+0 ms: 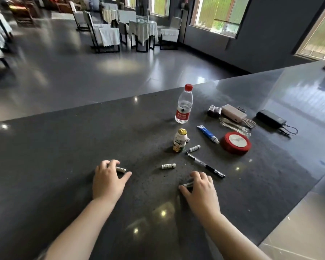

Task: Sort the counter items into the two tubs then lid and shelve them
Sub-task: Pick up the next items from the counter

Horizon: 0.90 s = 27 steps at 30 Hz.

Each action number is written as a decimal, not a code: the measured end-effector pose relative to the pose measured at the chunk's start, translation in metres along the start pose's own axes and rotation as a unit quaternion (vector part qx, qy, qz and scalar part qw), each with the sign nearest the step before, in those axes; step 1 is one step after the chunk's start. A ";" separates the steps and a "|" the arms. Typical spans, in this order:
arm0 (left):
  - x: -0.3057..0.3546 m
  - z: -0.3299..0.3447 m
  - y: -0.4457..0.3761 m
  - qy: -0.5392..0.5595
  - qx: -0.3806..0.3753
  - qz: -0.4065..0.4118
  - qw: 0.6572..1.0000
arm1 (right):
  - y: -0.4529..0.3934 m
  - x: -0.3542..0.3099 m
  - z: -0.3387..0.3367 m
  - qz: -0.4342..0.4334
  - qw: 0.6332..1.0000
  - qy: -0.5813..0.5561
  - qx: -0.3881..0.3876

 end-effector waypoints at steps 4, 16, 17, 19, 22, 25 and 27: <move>0.002 0.008 -0.005 0.030 0.026 -0.003 0.999 | -0.003 0.005 0.002 -0.017 0.998 -0.058 0.005; 0.104 0.037 -0.003 0.100 -0.192 0.395 0.893 | -0.026 0.026 -0.024 -0.032 0.991 -0.130 0.024; 0.109 0.038 -0.008 0.081 -0.218 0.419 0.878 | -0.026 0.029 -0.025 -0.031 0.990 -0.133 0.029; 0.115 0.040 -0.017 0.043 -0.263 0.455 0.850 | -0.027 0.032 -0.025 -0.029 0.990 -0.138 0.032; 0.120 0.042 -0.027 0.010 -0.335 0.461 0.822 | -0.029 0.033 -0.023 -0.025 0.988 -0.148 0.029; 0.119 0.044 -0.033 0.006 -0.378 0.436 0.817 | -0.033 0.034 -0.019 -0.018 0.987 -0.158 0.027; 0.114 0.043 -0.035 0.008 -0.376 0.427 0.822 | -0.037 0.033 -0.018 -0.020 0.987 -0.159 0.019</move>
Point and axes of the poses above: each hand's wrist, its own y-axis away from the middle knuckle, its own z-axis out of the palm, x = y × z, the point moved 2 cm from there along -y, towards the middle knuckle, and after that the axes turned 4 degrees about -y, right-handed, at the moved point
